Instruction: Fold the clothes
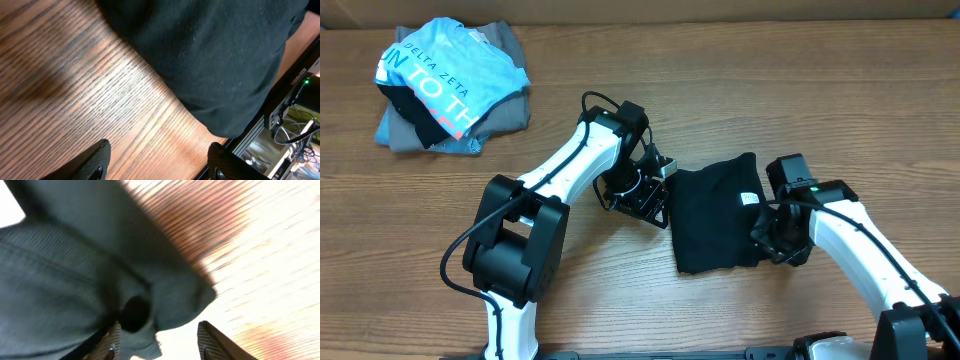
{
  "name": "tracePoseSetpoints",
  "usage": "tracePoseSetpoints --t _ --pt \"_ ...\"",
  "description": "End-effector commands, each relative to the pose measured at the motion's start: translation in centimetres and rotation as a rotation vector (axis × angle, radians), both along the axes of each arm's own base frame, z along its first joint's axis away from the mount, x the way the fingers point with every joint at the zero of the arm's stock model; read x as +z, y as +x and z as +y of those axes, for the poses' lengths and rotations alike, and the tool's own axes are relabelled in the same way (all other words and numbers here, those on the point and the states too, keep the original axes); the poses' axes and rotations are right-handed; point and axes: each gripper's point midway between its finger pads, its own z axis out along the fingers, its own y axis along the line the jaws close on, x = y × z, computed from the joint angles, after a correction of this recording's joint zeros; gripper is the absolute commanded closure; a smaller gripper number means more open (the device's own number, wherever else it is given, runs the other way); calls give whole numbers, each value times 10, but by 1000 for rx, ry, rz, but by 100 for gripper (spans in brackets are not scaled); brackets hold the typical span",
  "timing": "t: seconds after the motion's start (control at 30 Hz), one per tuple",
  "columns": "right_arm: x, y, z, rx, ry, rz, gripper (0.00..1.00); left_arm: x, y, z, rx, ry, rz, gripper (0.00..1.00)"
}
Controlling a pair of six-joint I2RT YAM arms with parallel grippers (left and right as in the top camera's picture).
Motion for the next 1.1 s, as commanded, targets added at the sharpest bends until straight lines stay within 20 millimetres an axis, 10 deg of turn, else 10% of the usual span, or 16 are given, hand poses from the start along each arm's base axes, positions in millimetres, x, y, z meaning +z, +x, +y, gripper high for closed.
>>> tracePoseSetpoints --t 0.0,0.2,0.53,1.0,1.07 --pt "11 9 -15 -57 -39 -39 47 -1 -2 0 1 4 2 35" --pt "35 10 21 52 184 -85 47 0 21 -14 2 -65 -96 39" --pt "20 5 44 134 322 -86 84 21 79 -53 0 -266 -352 89" --pt "-49 7 27 60 211 2 88 -30 96 -30 20 -88 -378 79" --pt "-47 6 26 59 209 12 88 -28 92 -25 32 -88 -342 64"
